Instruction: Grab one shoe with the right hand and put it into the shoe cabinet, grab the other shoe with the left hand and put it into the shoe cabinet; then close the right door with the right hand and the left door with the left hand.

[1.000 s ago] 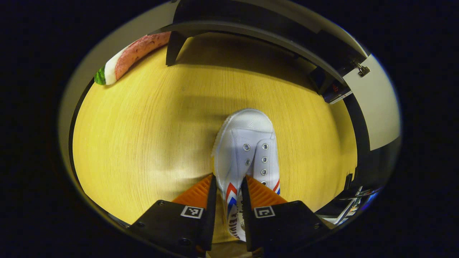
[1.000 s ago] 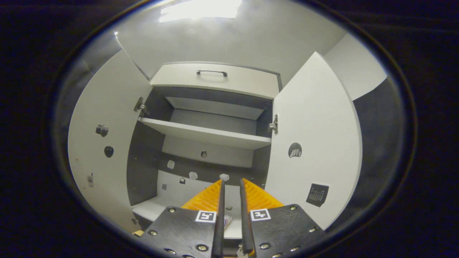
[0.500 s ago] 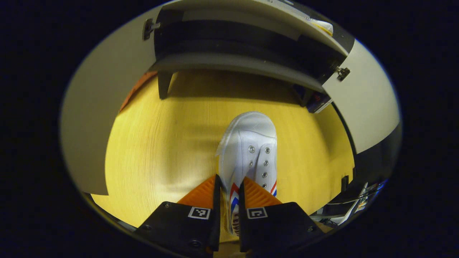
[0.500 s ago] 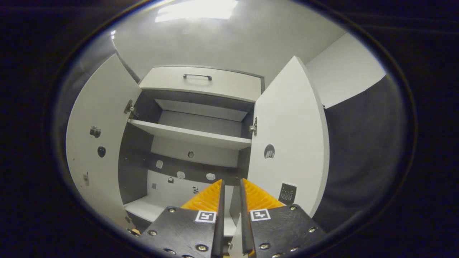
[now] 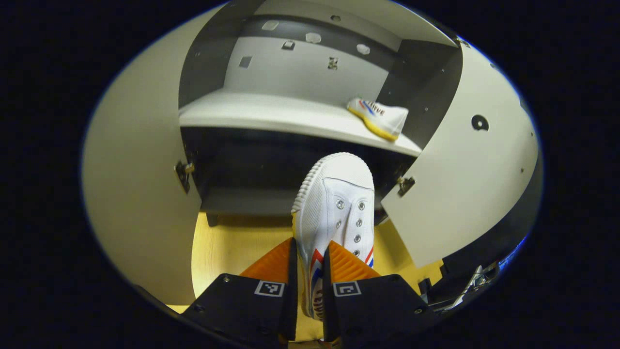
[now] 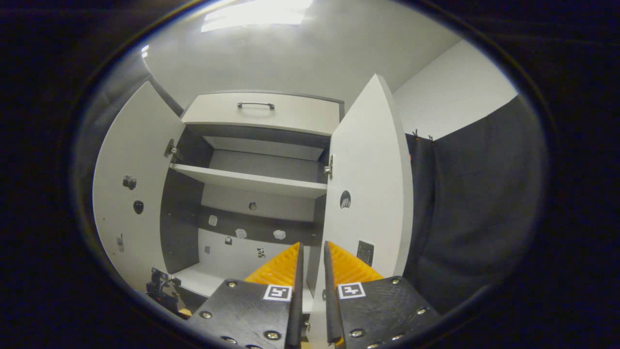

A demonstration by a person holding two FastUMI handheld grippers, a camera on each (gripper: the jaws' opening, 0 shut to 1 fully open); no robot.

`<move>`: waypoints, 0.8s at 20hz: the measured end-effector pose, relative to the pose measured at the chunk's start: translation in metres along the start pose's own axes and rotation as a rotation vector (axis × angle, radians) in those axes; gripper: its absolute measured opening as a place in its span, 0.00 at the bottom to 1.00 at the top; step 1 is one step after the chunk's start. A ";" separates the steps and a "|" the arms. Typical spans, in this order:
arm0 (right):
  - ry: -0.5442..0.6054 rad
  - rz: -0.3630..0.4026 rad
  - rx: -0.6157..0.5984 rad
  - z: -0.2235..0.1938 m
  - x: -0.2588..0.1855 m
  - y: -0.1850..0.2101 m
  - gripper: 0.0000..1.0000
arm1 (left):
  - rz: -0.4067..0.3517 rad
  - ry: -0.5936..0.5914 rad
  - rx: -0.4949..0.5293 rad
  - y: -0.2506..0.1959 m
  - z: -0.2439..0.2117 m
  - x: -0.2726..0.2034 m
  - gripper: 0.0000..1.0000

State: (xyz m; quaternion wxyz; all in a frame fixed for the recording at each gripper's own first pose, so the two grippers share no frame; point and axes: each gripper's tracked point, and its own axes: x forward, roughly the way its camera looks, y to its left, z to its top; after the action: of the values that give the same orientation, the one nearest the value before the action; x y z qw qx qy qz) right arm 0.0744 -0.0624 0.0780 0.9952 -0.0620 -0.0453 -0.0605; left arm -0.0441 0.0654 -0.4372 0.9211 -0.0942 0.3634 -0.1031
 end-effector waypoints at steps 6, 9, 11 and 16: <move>0.031 0.033 0.061 0.000 -0.023 -0.004 0.20 | -0.014 -0.174 0.017 -0.001 0.007 0.001 0.22; 0.035 0.017 0.064 0.003 -0.035 -0.014 0.20 | -0.003 -0.238 0.028 0.001 0.010 -0.002 0.22; 0.034 -0.010 0.054 0.006 -0.043 -0.026 0.20 | 0.002 -0.269 0.029 0.000 0.013 -0.003 0.22; 0.044 -0.091 0.041 0.008 -0.063 -0.059 0.20 | 0.022 -0.317 0.010 0.001 0.019 -0.011 0.22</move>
State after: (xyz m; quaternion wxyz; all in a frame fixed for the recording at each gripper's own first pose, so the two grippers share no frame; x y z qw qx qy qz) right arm 0.0040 -0.1126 0.0865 0.9932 -0.0384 -0.0276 -0.1061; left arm -0.0386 0.0714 -0.4169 0.9685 -0.1005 0.2138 -0.0787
